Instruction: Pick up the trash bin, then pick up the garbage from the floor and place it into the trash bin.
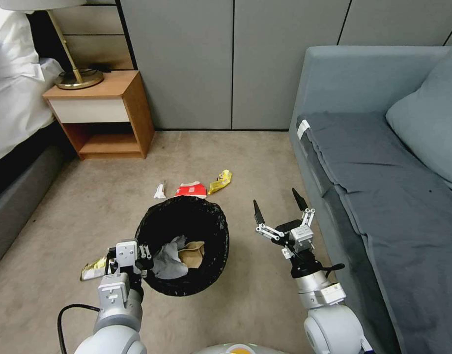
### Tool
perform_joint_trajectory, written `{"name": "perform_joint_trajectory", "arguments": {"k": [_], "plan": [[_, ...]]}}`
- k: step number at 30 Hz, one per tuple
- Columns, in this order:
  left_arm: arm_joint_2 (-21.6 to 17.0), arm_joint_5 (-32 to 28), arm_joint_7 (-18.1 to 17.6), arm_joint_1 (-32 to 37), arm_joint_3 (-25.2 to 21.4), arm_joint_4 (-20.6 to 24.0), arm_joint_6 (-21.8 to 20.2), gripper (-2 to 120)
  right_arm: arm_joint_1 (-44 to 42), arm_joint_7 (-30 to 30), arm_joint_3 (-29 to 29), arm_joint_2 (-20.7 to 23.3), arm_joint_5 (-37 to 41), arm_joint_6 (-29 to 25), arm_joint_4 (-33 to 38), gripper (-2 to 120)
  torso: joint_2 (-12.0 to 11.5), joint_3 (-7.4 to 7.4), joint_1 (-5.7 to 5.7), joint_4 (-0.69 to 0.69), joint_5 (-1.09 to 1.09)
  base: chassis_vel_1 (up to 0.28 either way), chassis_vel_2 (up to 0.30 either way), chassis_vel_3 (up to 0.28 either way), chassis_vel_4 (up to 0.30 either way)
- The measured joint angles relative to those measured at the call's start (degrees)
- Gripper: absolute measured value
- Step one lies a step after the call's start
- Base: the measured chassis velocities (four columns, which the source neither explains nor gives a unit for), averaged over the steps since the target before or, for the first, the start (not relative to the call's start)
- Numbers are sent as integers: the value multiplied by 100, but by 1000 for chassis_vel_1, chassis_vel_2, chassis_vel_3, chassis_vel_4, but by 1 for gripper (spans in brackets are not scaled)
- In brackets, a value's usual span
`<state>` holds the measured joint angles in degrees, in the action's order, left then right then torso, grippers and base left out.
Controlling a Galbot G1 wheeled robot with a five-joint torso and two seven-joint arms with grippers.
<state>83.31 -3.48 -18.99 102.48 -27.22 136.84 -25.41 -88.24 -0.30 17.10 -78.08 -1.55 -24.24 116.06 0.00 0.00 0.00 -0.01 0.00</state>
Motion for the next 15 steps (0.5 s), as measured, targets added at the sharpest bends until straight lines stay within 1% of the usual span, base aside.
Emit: {"name": "perform_joint_trajectory", "arguments": {"k": [14, 15], "plan": [[23, 31, 1, 30, 4, 40, 15, 1, -21, -12, 11, -10, -35, -54, 30, 100, 0, 0, 0, 0, -1, -148, 153, 149, -151], [23, 31, 1, 36, 3, 44, 19, 1, -21, -12, 11, -11, -43, -60, 30, 100, 0, 0, 0, 1, 2, -163, 165, 175, -153]]}}
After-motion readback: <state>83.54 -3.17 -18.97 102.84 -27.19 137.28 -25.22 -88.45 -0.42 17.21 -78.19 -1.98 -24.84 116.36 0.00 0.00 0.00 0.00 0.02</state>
